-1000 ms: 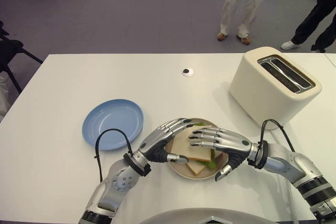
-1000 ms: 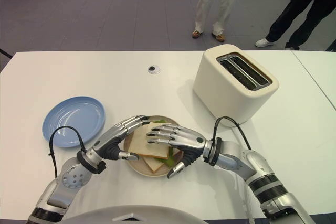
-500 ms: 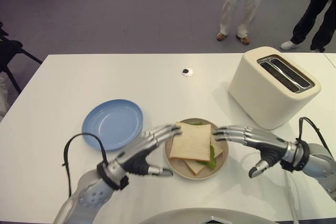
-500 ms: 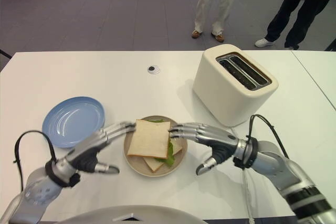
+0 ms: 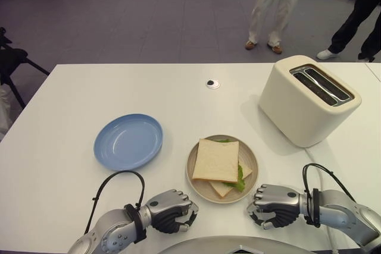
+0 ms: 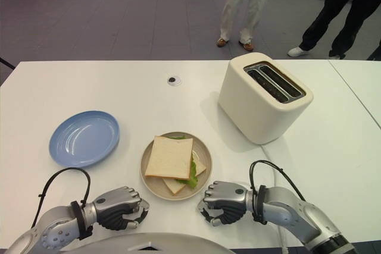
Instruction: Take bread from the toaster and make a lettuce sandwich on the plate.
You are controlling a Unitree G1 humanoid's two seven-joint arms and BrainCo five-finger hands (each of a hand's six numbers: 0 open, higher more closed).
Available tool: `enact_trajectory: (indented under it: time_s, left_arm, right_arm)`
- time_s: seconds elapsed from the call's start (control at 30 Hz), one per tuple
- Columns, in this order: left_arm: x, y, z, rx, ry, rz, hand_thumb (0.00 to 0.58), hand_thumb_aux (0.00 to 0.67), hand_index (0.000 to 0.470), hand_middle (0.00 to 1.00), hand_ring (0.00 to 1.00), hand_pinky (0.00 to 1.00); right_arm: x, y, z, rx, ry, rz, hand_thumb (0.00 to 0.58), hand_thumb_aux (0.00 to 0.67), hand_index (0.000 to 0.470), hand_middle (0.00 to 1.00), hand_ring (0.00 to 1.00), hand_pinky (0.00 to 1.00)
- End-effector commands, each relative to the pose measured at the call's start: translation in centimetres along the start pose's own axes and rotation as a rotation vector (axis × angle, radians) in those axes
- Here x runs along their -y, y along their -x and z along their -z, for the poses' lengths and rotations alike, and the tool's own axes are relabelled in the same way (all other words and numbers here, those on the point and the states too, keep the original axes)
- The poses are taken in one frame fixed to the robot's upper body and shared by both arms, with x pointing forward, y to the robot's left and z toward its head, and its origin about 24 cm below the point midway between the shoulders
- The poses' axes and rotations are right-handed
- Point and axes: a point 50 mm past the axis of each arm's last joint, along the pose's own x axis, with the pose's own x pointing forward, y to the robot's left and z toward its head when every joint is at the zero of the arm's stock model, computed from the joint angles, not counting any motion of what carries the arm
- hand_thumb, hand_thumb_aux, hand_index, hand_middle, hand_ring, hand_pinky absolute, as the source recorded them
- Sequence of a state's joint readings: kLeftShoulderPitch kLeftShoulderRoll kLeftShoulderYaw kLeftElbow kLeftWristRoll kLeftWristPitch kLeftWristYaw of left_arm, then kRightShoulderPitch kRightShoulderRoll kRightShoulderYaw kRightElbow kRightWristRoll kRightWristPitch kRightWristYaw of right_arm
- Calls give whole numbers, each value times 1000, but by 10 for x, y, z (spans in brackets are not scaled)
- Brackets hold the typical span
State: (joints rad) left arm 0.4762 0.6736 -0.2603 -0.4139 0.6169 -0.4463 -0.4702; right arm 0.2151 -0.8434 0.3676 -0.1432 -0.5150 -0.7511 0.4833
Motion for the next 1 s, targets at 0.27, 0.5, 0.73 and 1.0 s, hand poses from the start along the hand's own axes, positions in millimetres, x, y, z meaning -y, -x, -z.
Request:
enact_trajectory:
  time_s: [0.27, 0.5, 0.73, 1.0]
  left_arm:
    - [-5, -39, 23, -115, -109, -142, 580, 670, 470, 1000, 1000, 1000]
    - [-35, -54, 50, -193, -138, -272, 580, 670, 470, 1000, 1000, 1000]
    - [-59, -66, 66, -189, -172, -323, 580, 670, 470, 1000, 1000, 1000]
    - [-56, -25, 35, -87, 37, -500, 536, 486, 341, 961, 961, 961]
  right_arm:
    - [-1, -33, 38, -168, 9, -11, 580, 670, 470, 1000, 1000, 1000]
    - [23, -50, 63, -227, -50, 125, 580, 670, 470, 1000, 1000, 1000]
    - [35, -57, 74, -258, -53, 227, 580, 670, 470, 1000, 1000, 1000]
    - [59, -7, 47, -171, -31, 567, 517, 449, 315, 949, 949, 949]
